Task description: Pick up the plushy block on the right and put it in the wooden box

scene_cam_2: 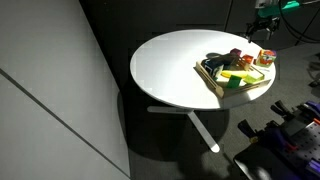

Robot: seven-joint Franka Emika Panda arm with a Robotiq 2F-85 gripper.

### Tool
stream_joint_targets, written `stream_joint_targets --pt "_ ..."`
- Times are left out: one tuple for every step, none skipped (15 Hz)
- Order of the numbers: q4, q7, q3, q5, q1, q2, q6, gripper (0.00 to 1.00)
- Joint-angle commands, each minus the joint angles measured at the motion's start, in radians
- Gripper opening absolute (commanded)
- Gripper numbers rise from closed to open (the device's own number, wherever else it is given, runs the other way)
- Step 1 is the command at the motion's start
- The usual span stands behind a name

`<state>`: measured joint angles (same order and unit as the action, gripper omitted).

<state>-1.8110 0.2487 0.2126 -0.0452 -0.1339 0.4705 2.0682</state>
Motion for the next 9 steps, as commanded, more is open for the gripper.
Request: stream_joint_targets --pt "0.037 0.091 0.020 0.006 -0.013 0.051 -0.018 1.00" --pt "0.038 0.115 0.027 0.014 -0.017 0.062 -0.017 1.00" --pt "0.040 0.133 0.032 0.019 -0.021 0.073 -0.011 1.00" --pt "0.041 0.148 0.036 0.024 -0.026 0.081 -0.002 1.00" --pt "0.045 0.165 0.041 0.029 -0.031 0.090 0.002 1.00" --pt "0.052 0.178 0.045 0.039 -0.041 0.102 0.010 1.00" --pt "0.059 0.187 0.047 0.049 -0.048 0.112 0.011 1.00" --pt "0.065 0.196 0.051 0.057 -0.055 0.121 0.015 1.00" --pt "0.073 0.201 0.053 0.070 -0.064 0.131 0.020 1.00"
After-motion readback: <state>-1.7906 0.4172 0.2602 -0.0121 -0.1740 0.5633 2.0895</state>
